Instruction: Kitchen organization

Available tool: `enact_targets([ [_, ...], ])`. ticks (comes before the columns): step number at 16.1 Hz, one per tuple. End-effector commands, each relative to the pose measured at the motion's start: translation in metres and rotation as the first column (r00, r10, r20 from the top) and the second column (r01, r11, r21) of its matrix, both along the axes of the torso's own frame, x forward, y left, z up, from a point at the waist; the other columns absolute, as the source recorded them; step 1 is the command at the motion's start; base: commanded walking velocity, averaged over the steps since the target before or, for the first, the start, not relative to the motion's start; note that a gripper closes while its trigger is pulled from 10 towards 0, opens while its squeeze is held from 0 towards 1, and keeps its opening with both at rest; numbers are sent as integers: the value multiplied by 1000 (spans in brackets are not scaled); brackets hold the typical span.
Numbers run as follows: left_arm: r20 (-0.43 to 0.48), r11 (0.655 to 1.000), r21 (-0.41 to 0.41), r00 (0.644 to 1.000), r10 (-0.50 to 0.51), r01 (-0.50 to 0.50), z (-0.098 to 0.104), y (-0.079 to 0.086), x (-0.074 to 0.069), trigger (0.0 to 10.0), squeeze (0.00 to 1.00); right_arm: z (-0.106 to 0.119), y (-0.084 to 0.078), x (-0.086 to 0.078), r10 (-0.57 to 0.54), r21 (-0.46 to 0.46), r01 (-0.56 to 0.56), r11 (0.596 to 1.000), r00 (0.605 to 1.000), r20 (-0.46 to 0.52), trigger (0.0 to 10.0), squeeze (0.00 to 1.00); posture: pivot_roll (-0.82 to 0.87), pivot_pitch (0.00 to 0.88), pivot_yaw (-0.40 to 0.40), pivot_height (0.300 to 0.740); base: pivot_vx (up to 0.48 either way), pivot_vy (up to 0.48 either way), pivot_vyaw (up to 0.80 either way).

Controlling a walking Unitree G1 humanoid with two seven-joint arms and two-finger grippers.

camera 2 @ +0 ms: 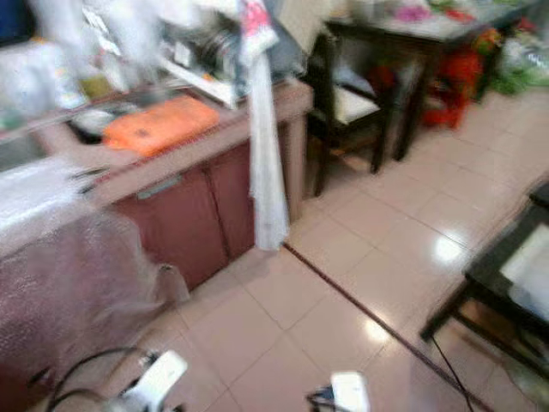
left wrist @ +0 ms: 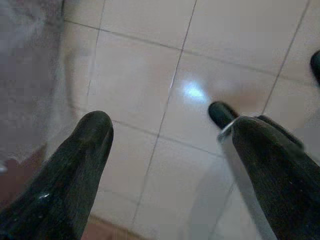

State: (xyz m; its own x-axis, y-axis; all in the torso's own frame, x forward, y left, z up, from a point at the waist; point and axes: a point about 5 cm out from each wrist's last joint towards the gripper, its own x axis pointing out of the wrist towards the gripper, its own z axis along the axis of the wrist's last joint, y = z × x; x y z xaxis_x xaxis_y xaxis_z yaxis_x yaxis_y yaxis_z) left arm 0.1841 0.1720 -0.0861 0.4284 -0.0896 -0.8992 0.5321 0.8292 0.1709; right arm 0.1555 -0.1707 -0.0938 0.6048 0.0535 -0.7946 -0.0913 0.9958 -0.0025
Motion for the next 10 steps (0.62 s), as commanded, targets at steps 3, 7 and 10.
enact_targets([
  [3, 33, 1000, -25, 999, -11, 12, 4, -10, 9, 10000, 0, -4, -10, -12, -15, -20, 14, 1000, 999, -45, 10000, 0, -165, 0, 69, 740, 391, 0, 0],
  [7, 30, 1000, -22, 999, -15, 16, 3, -9, 7, 10000, 0, -5, -10, -15, -15, -19, 14, 1000, 998, -56, 10000, 0, -167, 0, 71, 740, 411, 0, 0],
  [10, 27, 1000, -18, 999, -17, 18, 2, -9, 6, 10000, 0, -6, -9, -16, -12, -18, 11, 1000, 998, -60, 10000, 0, -167, 0, 71, 740, 415, 0, 0],
])
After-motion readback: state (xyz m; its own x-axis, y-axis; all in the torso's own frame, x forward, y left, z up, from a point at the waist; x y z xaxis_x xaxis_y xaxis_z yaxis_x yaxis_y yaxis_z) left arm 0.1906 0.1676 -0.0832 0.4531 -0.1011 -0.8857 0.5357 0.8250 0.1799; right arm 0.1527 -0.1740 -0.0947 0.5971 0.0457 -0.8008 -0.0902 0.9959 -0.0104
